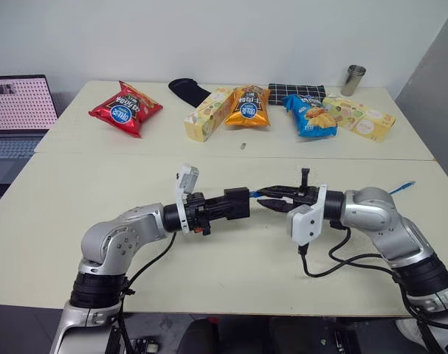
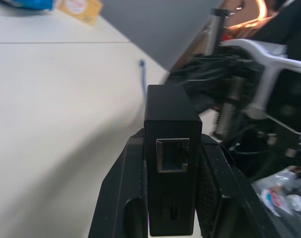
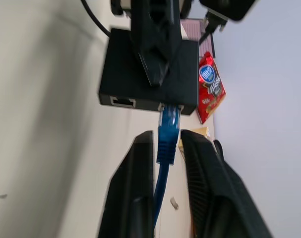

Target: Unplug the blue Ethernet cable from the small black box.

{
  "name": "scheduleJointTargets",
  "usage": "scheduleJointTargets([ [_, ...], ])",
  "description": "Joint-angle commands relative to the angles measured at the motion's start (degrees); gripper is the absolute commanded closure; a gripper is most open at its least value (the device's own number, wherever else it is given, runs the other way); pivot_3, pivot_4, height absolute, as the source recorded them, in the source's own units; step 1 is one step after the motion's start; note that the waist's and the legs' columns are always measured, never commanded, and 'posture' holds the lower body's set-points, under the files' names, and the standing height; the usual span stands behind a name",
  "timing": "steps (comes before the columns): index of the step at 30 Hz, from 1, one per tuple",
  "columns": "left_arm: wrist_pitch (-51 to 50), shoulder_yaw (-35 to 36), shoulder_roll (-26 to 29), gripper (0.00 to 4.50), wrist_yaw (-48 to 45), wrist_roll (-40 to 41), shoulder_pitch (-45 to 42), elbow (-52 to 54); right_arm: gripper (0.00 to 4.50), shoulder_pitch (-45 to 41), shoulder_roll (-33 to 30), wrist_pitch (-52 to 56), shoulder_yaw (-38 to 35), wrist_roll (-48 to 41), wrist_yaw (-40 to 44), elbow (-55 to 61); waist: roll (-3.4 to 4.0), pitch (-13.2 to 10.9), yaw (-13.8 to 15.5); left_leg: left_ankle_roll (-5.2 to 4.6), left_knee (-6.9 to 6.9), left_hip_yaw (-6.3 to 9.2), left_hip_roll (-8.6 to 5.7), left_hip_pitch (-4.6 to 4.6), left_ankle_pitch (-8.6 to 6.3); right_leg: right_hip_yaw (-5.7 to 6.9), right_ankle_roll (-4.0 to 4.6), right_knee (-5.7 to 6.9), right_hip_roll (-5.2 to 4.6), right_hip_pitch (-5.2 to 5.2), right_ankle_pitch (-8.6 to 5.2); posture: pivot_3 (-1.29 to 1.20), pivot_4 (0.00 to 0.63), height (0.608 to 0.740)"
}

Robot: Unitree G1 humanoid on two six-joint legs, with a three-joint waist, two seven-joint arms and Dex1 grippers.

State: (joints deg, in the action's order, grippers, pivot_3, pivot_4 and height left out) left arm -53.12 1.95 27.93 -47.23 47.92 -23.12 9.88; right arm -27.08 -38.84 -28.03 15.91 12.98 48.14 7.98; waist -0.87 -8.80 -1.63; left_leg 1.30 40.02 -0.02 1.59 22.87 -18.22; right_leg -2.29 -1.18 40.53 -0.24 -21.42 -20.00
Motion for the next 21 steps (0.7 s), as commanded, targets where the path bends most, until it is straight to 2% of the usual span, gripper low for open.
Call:
scheduleJointTargets([
  [1,3.44,-0.84,1.14,3.7,-2.06,-2.53,-1.47,0.37,2.48,1.95,-2.6,8.23,-1.57,-8.89,5.3,6.12,0.0,0.0,0.06,0.0,0.0,0.01,0.0,0.0,0.0,0.0,0.0,-0.02,-0.01,0.02,0.0,0.0,0.15,0.74],
  [5,11.32,-5.49,3.28,3.7,-7.89,-9.09,-1.19,-0.1,1.63,3.94,-3.4,30.79,-4.77,-24.61,7.88,14.42,0.0,0.0,0.04,0.0,0.0,0.01,0.0,0.0,0.0,0.01,0.0,-0.02,-0.02,0.02,0.0,0.0,0.15,0.74],
  [8,17.96,-7.35,4.64,3.7,-13.86,-11.9,-0.63,0.26,1.59,4.18,-3.21,50.02,-7.97,-38.49,5.74,19.86,0.0,0.0,0.03,0.0,-0.01,0.02,0.0,0.01,0.0,0.01,0.0,-0.02,-0.01,0.02,0.0,0.0,0.15,0.74],
  [10,20.19,-7.08,4.97,3.7,-16.97,-11.66,-0.83,0.13,1.59,4.31,-2.92,59.08,-9.6,-45.46,4.35,21.66,0.0,0.0,0.03,0.0,-0.01,0.04,0.01,0.01,0.0,0.02,0.0,-0.03,-0.01,0.02,0.0,0.0,0.15,0.74],
  [15,20.3,-4.76,5.47,3.7,-21.62,-8.49,-2.32,-0.74,1.59,5.15,-1.49,71.53,-14.12,-57.3,1.47,20.98,0.0,0.0,0.1,-0.01,-0.02,0.04,-0.02,0.04,-0.01,0.01,0.0,-0.1,-0.02,0.03,0.0,0.0,0.15,0.74],
  [21,19.89,-3.6,6.28,3.7,-25.03,-7.09,-1.7,-2.2,1.59,3.76,0.36,77.65,-16.88,-63.59,0.22,17.86,0.0,0.0,-0.02,-0.03,-0.05,0.04,-0.02,0.04,-0.01,0.02,0.0,-0.1,-0.01,0.02,0.0,0.0,0.15,0.74],
])
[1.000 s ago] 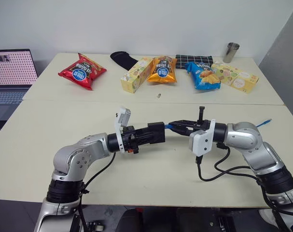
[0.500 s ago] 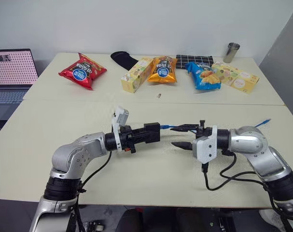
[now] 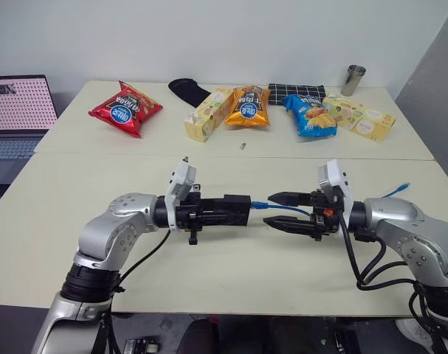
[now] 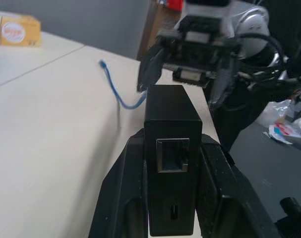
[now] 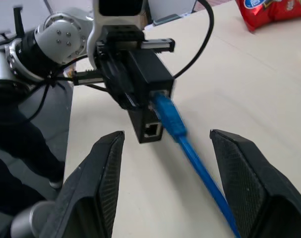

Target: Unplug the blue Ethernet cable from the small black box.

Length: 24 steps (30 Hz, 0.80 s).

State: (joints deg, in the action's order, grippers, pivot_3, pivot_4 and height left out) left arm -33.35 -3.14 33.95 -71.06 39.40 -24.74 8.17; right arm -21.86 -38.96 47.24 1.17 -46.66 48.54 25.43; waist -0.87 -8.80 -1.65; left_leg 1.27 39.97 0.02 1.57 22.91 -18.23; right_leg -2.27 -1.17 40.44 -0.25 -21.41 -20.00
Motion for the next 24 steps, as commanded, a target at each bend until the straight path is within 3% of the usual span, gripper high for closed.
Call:
scheduleJointTargets([
  [1,0.0,1.49,0.25,3.7,-1.35,1.39,-0.11,-0.7,1.59,-1.65,0.74,2.96,-2.28,-4.6,-0.32,0.18,0.0,0.0,0.0,0.0,0.0,0.0,0.0,0.0,0.0,0.01,0.0,0.0,0.0,0.0,0.0,0.0,0.15,0.74],
  [15,-1.69,1.99,-0.67,3.7,-0.57,2.85,0.27,-0.34,1.59,-3.55,7.41,4.16,-0.2,-4.7,-3.87,-1.21,0.0,0.0,0.0,0.0,0.0,0.01,0.0,0.01,0.0,0.0,0.0,0.0,0.0,-0.01,0.0,0.0,0.15,0.74],
  [24,-2.2,2.22,-0.76,3.7,-0.3,3.27,0.26,0.23,1.59,-4.02,7.84,3.98,1.08,-3.67,-3.05,-2.22,0.0,0.0,-0.02,-0.01,-0.01,0.02,0.01,0.01,0.0,0.01,0.0,-0.01,0.0,-0.01,0.0,0.0,0.15,0.74],
])
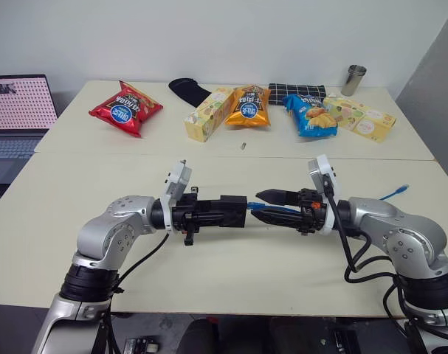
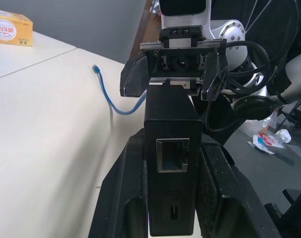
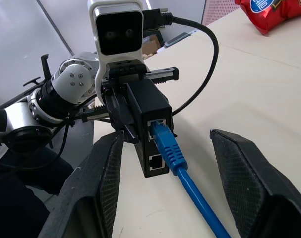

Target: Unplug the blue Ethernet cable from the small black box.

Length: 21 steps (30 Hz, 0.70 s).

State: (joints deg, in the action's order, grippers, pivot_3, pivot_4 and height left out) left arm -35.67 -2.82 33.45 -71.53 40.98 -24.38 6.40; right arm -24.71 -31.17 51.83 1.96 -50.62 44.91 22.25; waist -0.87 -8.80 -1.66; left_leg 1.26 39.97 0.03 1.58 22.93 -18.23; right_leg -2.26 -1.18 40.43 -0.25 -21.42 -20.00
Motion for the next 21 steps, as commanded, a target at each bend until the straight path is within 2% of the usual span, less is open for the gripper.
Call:
scheduleJointTargets([
  [1,0.08,1.91,-0.29,3.7,0.23,1.74,-0.13,2.05,1.59,-1.22,0.01,-0.72,0.52,0.51,0.72,0.88,0.0,0.0,-0.01,0.0,0.0,0.0,0.0,0.0,0.0,0.0,0.0,0.0,0.0,0.0,0.0,0.0,0.15,0.74],
  [7,-0.09,1.74,-0.34,3.7,0.58,2.06,-0.2,2.54,1.59,-1.6,-0.16,-1.11,1.45,1.26,1.16,0.55,0.0,0.0,0.0,0.0,0.0,0.0,0.0,0.01,0.0,0.0,0.0,-0.01,0.0,0.0,0.0,0.0,0.15,0.74],
  [11,0.03,1.45,-0.14,3.7,0.41,1.86,0.03,2.89,2.24,-1.83,0.12,-0.75,1.32,1.05,1.3,0.4,0.0,0.0,-0.01,0.0,0.0,0.0,0.0,0.01,0.0,0.01,0.0,-0.01,0.0,0.0,0.0,0.0,0.15,0.74],
  [13,0.13,1.33,-0.08,3.7,0.31,1.72,0.1,2.95,2.82,-1.96,0.24,-0.54,1.27,0.99,1.45,0.33,0.0,0.0,-0.01,0.0,-0.01,0.0,0.0,0.01,0.0,0.0,0.0,-0.01,0.0,0.0,0.0,0.0,0.15,0.74],
  [21,1.2,0.18,0.39,3.7,-0.76,0.54,1.05,3.71,4.43,-2.77,0.05,1.26,1.67,0.03,2.94,0.08,0.0,0.0,-0.02,0.0,-0.01,0.01,0.0,0.0,0.0,0.0,0.0,-0.01,0.0,0.0,0.0,0.0,0.15,0.74],
])
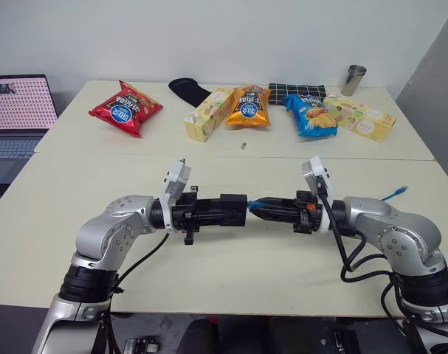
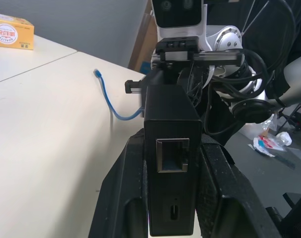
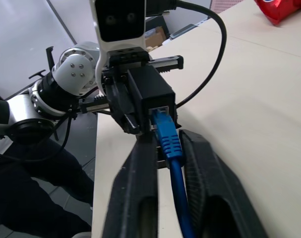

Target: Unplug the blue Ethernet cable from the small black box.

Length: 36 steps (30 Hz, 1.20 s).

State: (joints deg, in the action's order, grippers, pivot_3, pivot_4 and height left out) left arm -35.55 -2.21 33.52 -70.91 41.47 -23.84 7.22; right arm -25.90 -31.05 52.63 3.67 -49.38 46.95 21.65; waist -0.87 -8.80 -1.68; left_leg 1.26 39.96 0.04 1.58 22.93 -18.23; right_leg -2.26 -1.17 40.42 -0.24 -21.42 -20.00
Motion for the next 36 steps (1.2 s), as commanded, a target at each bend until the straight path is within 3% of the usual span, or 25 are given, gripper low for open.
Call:
scheduleJointTargets([
  [1,1.15,-0.5,0.38,3.7,-1.52,0.0,0.66,2.97,4.47,-1.68,-0.18,0.77,0.04,-1.28,1.2,0.65,0.0,0.0,0.0,0.0,0.0,0.0,0.0,0.0,0.0,0.0,0.0,0.0,0.0,0.0,0.0,0.0,0.15,0.74],
  [10,1.15,-0.09,-0.13,3.7,-1.07,0.18,0.98,2.67,4.47,-1.85,-1.46,0.22,1.63,0.73,4.07,1.01,0.0,0.0,0.01,0.0,0.0,0.01,0.0,0.01,0.0,0.0,0.0,-0.01,0.0,0.0,0.0,0.0,0.15,0.74],
  [12,1.07,-0.07,-0.2,3.7,-0.96,0.17,0.89,2.46,3.77,-1.45,-1.9,-0.2,1.81,1.05,4.89,1.2,0.0,0.0,0.01,0.0,0.0,0.0,0.0,0.0,0.0,0.0,0.0,-0.02,0.0,0.0,0.0,0.0,0.15,0.74],
  [16,0.67,0.24,-0.44,3.7,-0.65,0.56,0.85,2.11,3.03,-0.4,-3.0,0.65,1.55,-0.14,5.56,2.54,0.0,0.0,0.04,-0.01,0.0,0.01,0.0,0.01,0.0,0.01,0.0,-0.03,0.0,0.0,0.0,0.0,0.15,0.74],
  [36,-0.55,0.68,-1.05,3.7,-0.1,1.25,1.29,2.08,3.01,0.8,-0.04,2.04,-2.44,-4.41,0.41,2.05,0.0,0.0,0.02,-0.01,-0.01,0.03,0.0,0.02,0.0,0.02,0.0,-0.05,0.0,0.01,0.0,0.0,0.15,0.74],
])
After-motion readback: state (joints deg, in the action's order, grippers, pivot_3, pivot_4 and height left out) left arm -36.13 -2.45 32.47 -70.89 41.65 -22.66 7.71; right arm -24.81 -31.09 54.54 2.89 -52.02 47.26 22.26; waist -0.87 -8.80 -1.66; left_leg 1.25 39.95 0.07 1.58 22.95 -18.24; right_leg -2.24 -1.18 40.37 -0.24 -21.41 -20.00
